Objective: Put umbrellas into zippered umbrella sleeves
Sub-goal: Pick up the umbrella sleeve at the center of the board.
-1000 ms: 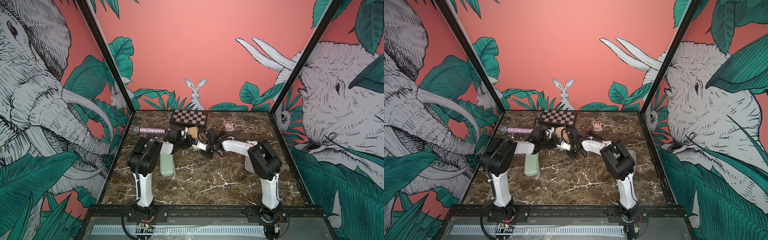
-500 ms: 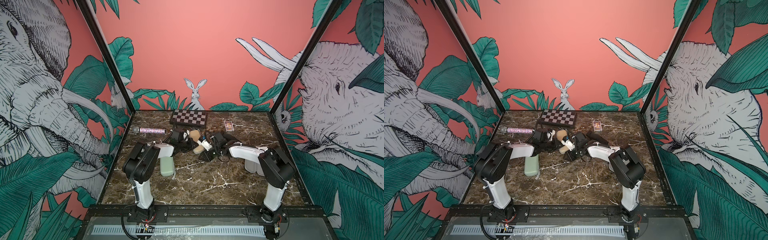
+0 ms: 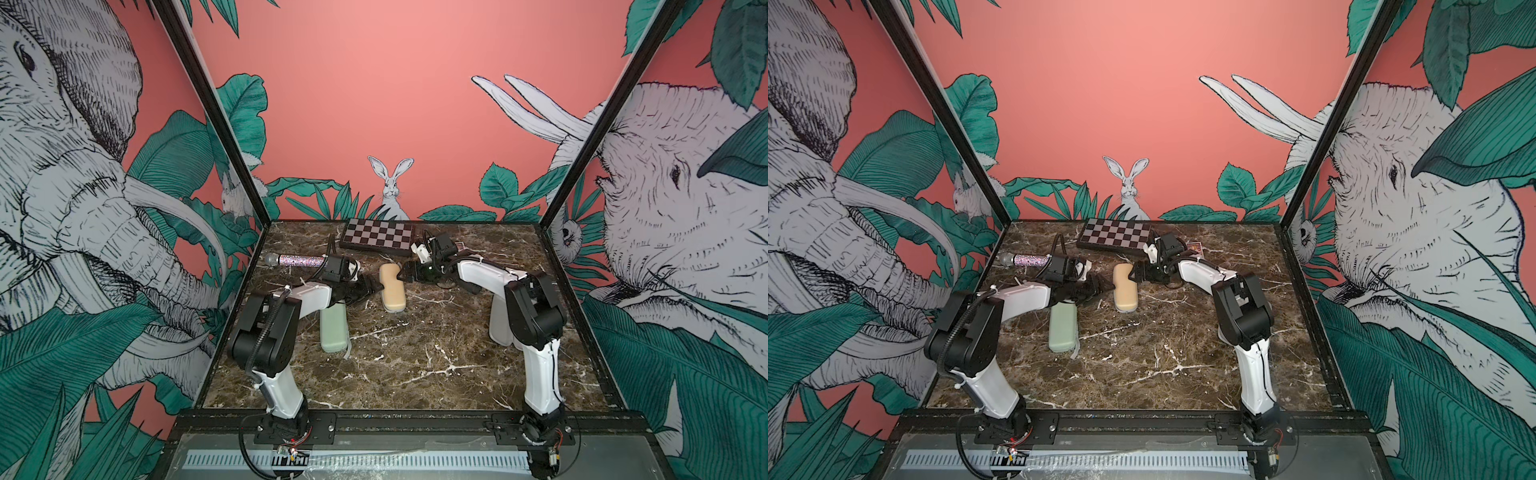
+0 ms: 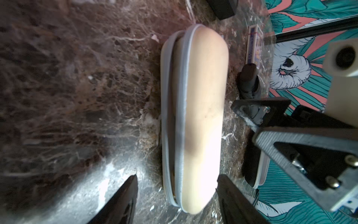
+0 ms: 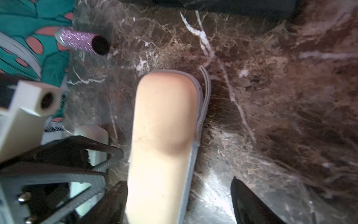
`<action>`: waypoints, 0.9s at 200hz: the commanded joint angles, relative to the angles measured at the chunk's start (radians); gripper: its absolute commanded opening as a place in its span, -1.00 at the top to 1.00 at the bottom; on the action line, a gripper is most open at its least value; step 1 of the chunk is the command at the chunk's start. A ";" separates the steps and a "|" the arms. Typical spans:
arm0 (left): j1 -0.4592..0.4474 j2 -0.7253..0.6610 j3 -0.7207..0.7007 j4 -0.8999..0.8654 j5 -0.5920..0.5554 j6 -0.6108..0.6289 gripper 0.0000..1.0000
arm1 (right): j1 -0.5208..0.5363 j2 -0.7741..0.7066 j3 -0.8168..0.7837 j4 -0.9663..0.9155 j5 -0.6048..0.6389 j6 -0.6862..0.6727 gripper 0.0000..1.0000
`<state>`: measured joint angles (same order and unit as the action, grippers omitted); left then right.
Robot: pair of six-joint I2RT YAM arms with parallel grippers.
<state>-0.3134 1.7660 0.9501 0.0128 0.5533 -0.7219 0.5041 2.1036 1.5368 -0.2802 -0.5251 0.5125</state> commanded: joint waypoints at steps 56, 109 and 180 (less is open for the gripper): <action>-0.022 0.166 0.027 0.163 0.088 -0.072 -0.18 | 0.028 0.050 -0.092 0.145 -0.054 0.210 -0.72; -0.061 0.206 -0.057 0.500 0.231 -0.346 0.14 | 0.039 0.016 -0.291 0.551 -0.210 0.464 -0.60; -0.105 0.188 -0.143 0.943 0.253 -0.702 0.71 | 0.056 -0.238 -0.537 0.880 -0.230 0.759 -0.53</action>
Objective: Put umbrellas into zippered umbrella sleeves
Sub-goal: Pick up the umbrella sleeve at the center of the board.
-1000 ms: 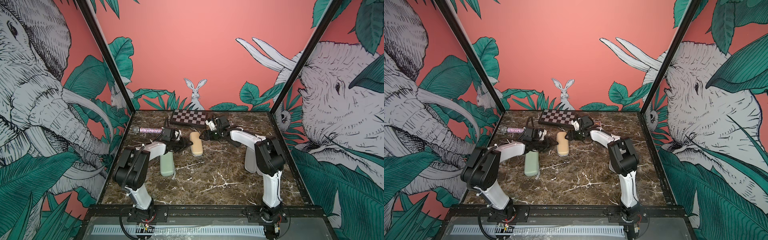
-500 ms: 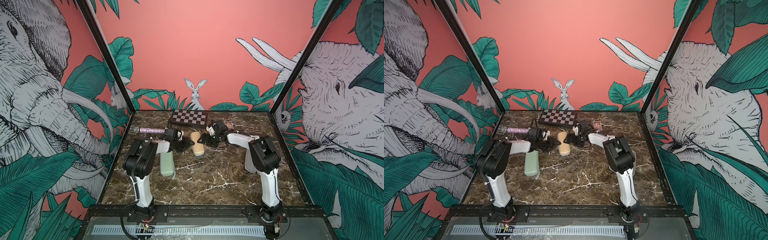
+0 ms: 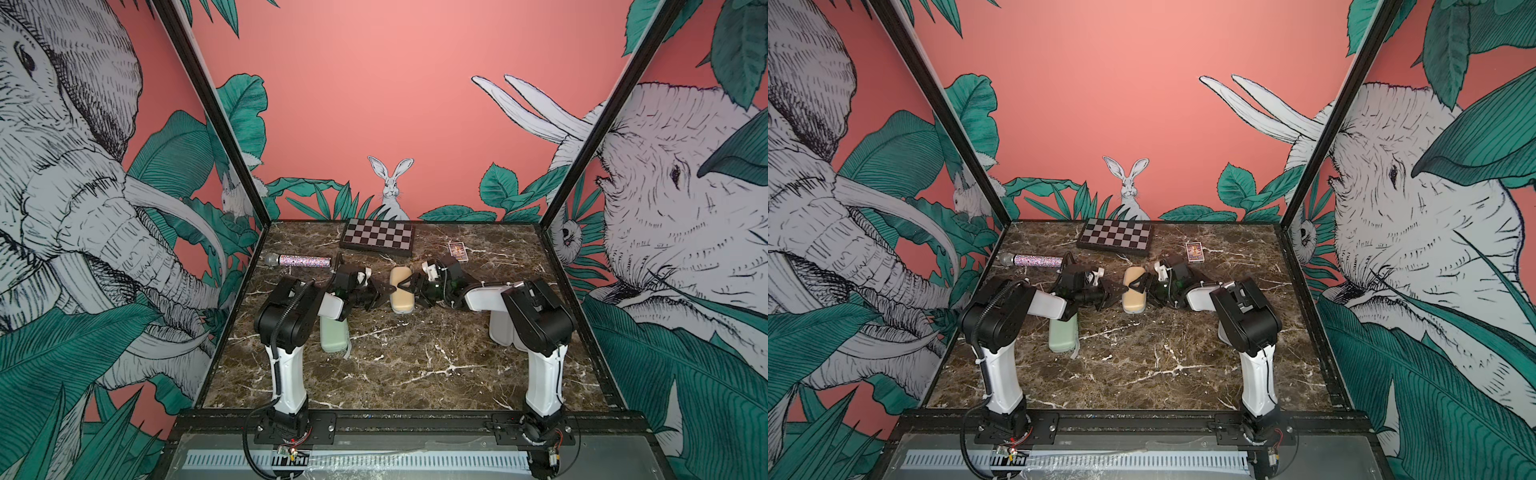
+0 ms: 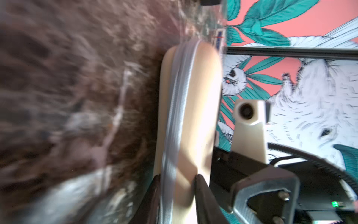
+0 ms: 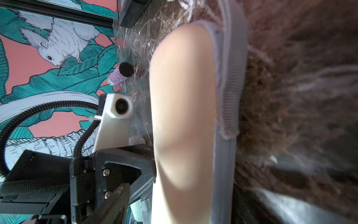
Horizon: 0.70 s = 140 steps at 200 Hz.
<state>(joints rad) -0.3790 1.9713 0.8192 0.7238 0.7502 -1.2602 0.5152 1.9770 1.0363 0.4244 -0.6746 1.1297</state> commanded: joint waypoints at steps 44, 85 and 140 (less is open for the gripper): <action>-0.046 -0.007 -0.087 0.444 0.000 -0.337 1.00 | 0.030 -0.223 -0.175 0.063 0.000 0.132 -0.65; -0.089 0.037 -0.152 0.564 -0.070 -0.431 1.00 | 0.017 -0.225 -0.342 0.292 0.114 0.305 -0.72; -0.155 0.101 -0.192 0.678 -0.192 -0.540 1.00 | 0.034 -0.144 -0.407 0.458 0.199 0.427 -0.74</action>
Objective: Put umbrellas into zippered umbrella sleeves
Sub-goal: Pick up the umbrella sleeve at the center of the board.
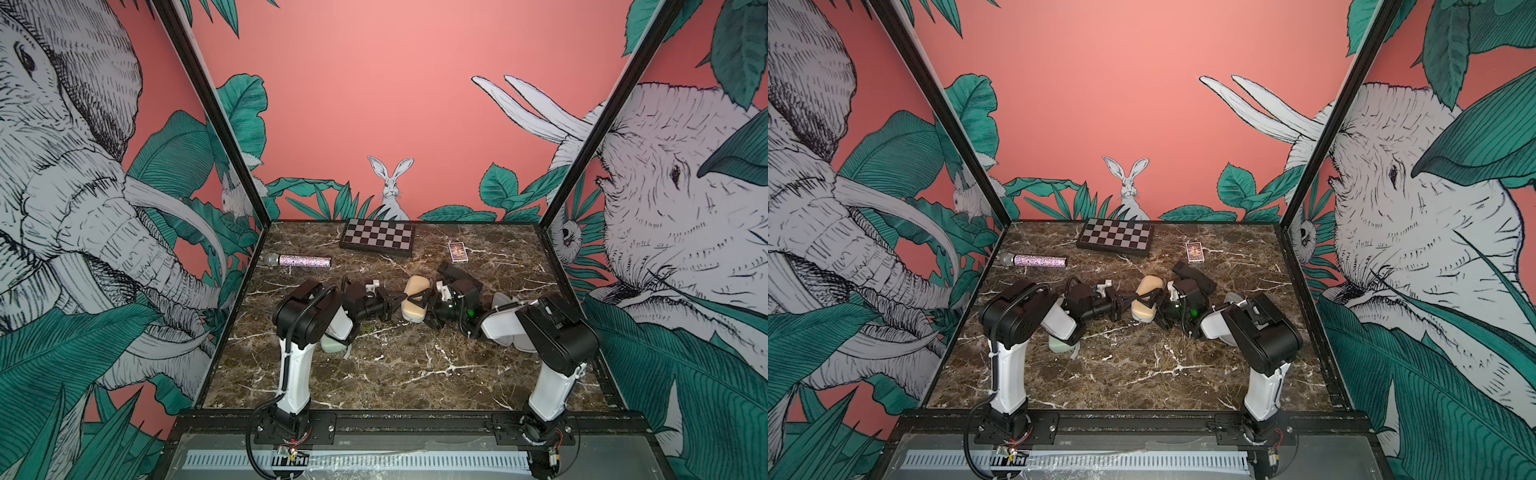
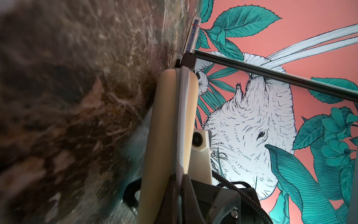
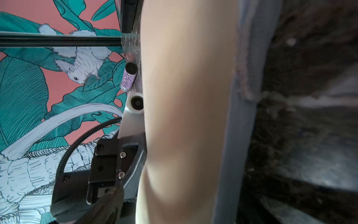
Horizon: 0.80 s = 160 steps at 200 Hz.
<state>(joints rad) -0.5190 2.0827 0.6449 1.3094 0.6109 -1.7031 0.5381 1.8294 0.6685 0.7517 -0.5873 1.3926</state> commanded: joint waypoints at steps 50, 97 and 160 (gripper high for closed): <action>-0.019 -0.053 -0.005 0.023 -0.017 -0.067 1.00 | 0.011 0.049 0.018 0.210 0.130 0.190 -0.43; 0.008 -0.222 -0.005 -0.246 0.052 0.130 0.72 | 0.011 0.016 -0.035 0.234 0.167 0.261 0.22; -0.094 -0.751 0.252 -1.562 -0.535 1.211 0.09 | 0.017 -0.136 0.118 -0.151 0.249 0.187 0.34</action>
<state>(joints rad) -0.5339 1.4284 0.8482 0.2043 0.3374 -0.9535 0.5476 1.7546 0.6880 0.6827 -0.4438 1.5471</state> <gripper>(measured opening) 0.451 0.397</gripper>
